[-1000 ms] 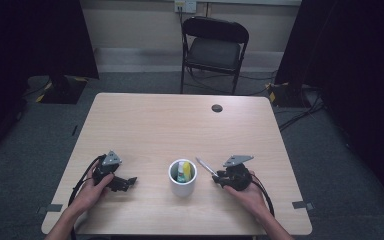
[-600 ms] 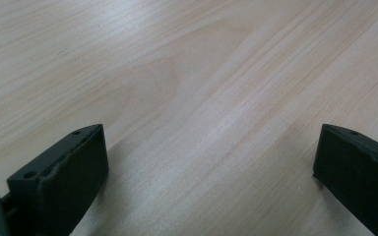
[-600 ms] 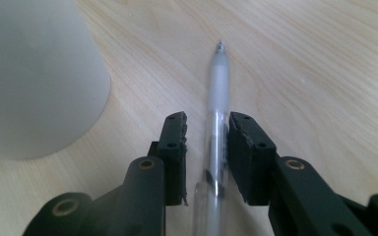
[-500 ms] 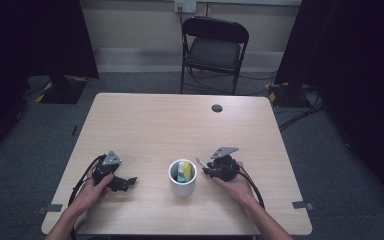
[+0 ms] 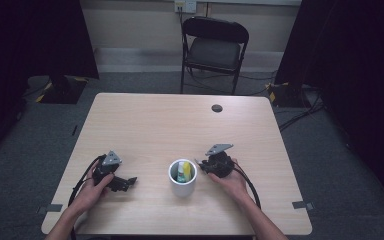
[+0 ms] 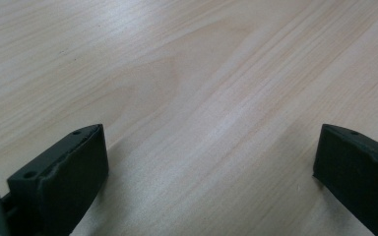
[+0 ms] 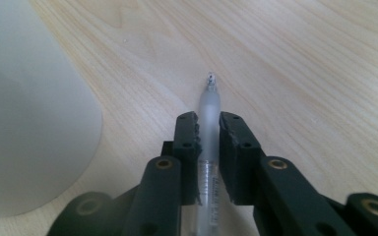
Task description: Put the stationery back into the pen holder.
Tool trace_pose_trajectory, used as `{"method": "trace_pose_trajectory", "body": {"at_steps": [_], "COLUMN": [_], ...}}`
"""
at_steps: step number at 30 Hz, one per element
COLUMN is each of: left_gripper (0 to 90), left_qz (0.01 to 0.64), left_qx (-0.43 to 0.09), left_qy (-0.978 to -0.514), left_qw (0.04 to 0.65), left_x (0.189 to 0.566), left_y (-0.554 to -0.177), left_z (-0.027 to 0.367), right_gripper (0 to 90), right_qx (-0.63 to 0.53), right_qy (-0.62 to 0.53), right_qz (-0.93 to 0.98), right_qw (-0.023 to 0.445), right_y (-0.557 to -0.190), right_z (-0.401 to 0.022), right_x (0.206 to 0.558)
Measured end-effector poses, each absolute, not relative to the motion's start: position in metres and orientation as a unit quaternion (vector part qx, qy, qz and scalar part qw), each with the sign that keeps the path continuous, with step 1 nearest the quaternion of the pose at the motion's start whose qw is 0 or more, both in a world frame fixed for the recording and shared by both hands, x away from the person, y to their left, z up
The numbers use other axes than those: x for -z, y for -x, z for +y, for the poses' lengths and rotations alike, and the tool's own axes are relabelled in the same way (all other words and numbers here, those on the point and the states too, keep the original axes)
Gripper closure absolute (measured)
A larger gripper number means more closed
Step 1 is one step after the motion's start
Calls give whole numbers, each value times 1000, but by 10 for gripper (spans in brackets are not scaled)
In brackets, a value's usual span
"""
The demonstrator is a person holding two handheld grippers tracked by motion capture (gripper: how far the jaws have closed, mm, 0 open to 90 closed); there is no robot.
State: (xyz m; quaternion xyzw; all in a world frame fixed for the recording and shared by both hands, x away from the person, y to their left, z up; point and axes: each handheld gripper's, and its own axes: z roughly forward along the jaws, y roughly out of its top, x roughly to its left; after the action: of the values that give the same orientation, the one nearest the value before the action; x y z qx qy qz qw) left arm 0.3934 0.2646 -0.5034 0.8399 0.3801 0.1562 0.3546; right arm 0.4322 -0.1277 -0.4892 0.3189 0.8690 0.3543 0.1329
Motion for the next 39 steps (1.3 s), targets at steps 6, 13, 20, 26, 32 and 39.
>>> {"method": "trace_pose_trajectory", "body": {"at_steps": [6, 13, 20, 26, 32, 39], "left_gripper": [0, 0, 0, 0, 0, 0], "left_qz": [380, 380, 380, 380, 380, 380], "left_qx": [-156, -156, -156, -156, -156, -156], "left_qy": [-840, -840, -840, -840, -840, -840], "left_qw": [355, 355, 355, 355, 355, 355], "left_x": [503, 503, 503, 503, 503, 503], "left_y": [-393, -393, -393, -393, -393, -393], "left_z": [265, 265, 265, 265, 265, 265], "right_gripper": [796, 803, 804, 804, 805, 805], "right_qx": [-354, -354, -366, -395, -415, -444], "right_qy": [-326, -333, -337, -339, -335, -338], "right_qz": [868, 866, 859, 846, 837, 820], "right_qw": [122, 117, 120, 116, 122, 127], "right_y": [-434, -434, -434, -432, -428, -426], "right_z": [-128, -128, -132, -138, -142, -151], "right_x": [489, 488, 482, 470, 459, 448]}}
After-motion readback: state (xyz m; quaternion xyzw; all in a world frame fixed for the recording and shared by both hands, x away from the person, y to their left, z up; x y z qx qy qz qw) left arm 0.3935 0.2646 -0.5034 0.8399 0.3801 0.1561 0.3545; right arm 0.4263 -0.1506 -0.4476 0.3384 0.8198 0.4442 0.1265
